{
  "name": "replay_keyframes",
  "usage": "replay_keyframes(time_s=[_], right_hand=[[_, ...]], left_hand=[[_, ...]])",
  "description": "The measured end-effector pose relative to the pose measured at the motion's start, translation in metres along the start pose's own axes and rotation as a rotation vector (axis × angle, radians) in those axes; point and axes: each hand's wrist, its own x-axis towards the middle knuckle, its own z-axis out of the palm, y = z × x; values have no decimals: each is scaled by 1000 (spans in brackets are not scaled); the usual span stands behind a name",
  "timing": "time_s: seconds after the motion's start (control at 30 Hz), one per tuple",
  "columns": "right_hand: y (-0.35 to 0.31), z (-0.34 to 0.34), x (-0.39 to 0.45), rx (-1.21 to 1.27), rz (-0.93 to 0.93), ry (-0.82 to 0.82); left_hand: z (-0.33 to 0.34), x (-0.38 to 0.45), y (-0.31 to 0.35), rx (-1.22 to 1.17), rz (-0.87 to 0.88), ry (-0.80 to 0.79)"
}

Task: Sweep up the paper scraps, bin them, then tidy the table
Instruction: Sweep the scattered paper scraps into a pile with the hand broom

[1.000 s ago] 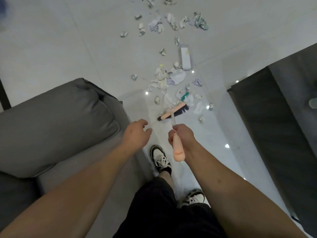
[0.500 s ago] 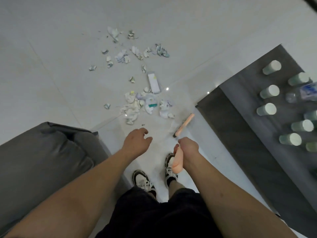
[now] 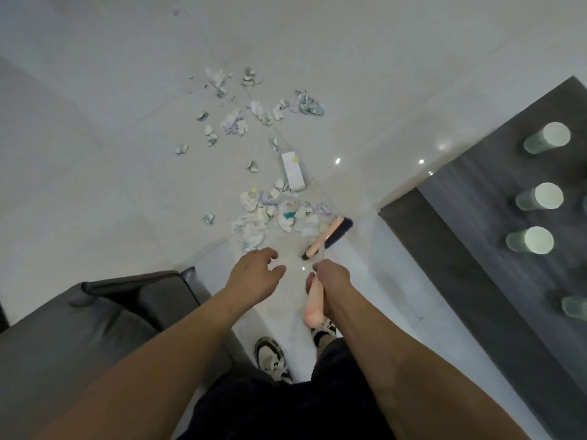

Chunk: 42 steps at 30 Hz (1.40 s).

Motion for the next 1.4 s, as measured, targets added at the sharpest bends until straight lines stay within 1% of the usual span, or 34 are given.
replay_keyframes(time_s=[0.1, 0.17, 0.3, 0.4, 0.53, 0.6, 0.7, 0.87, 0.97, 1.03, 1.1, 1.17, 1.2, 1.3, 1.4], right_hand=[[-30, 26, 2, -39, 13, -86], [-44, 38, 4, -62, 10, -115], [-47, 62, -8, -119, 18, -110], [-30, 78, -25, -182, 24, -77], [6, 93, -53, -349, 38, -13], [22, 103, -69, -441, 81, 26], [48, 121, -88, -595, 160, -13], [89, 145, -94, -711, 112, -9], [93, 162, -88, -815, 89, -135], [88, 172, -87, -938, 77, -189], [78, 183, -88, -1027, 72, -221], [63, 190, -84, -1155, 10, -227], [53, 190, -83, -1218, -38, -234], [19, 188, -75, -1340, -78, -283], [-15, 184, -75, -1443, -65, -309]], left_hand=[[-13, 11, 1, -27, -8, 14], [-22, 16, -6, -48, -24, 17], [-40, 20, -30, -46, -78, 17], [-51, 21, -55, -76, -109, 18], [-69, 24, -88, -85, -104, -2], [-79, 25, -103, -109, -87, -11], [-98, 32, -123, -166, -63, 12], [-123, 38, -154, -273, -102, 82], [-131, 34, -175, -351, -166, 130], [-133, 29, -187, -392, -229, 169], [-133, 25, -195, -413, -307, 207], [-132, 22, -199, -451, -396, 246], [-131, 21, -198, -475, -441, 269], [-121, 13, -185, -520, -585, 354], [-112, 9, -145, -574, -659, 334]])
